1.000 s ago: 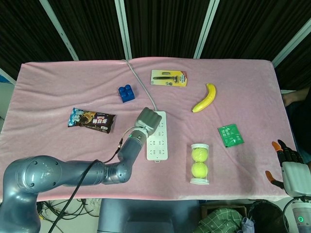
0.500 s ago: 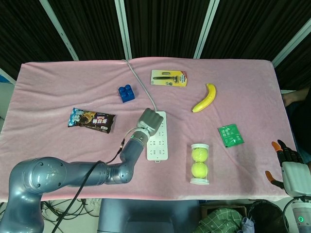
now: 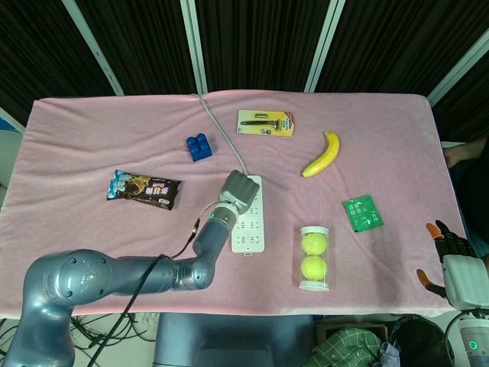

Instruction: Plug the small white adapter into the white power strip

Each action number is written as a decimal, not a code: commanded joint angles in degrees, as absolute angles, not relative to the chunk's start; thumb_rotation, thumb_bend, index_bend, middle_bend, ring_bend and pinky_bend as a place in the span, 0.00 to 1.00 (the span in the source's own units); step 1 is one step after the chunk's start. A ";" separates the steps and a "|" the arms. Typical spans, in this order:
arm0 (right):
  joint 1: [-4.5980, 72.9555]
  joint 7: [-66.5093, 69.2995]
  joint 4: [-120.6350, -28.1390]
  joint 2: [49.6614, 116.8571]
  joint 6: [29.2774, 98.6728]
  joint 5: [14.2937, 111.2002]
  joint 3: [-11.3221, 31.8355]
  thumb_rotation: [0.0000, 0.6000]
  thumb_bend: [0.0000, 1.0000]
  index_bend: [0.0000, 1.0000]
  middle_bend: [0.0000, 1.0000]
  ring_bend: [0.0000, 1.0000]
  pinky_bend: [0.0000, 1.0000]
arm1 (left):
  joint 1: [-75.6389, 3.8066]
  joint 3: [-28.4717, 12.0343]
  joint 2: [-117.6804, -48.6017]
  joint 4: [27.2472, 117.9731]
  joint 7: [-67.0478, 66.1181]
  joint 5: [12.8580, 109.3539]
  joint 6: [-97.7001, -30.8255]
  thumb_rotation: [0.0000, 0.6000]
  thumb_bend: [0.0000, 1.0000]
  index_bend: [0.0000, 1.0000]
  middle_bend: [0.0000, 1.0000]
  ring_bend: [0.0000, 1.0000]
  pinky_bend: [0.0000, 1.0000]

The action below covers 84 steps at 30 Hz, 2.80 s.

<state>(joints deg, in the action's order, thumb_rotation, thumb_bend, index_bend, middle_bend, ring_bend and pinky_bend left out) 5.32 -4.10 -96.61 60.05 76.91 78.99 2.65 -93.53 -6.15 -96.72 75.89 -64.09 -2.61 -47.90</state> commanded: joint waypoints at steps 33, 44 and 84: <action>5.37 -3.96 -96.79 59.98 76.73 78.97 2.55 1.00 0.22 0.03 0.04 0.13 0.15 | -93.49 -7.30 -99.31 74.44 -67.57 -4.23 -48.61 1.00 0.42 0.63 0.61 0.41 0.50; 5.42 -3.91 -96.87 59.96 76.56 78.85 2.53 1.00 0.22 0.03 0.04 0.13 0.15 | -92.79 -7.82 -99.97 73.33 -67.64 -4.22 -49.17 1.00 0.42 0.63 0.62 0.43 0.57; 5.42 -3.82 -97.03 59.84 76.44 78.95 2.34 1.00 0.22 0.03 0.04 0.13 0.15 | -89.30 -6.86 -105.74 65.29 -63.96 4.75 -43.88 1.00 0.49 0.69 0.65 0.51 0.70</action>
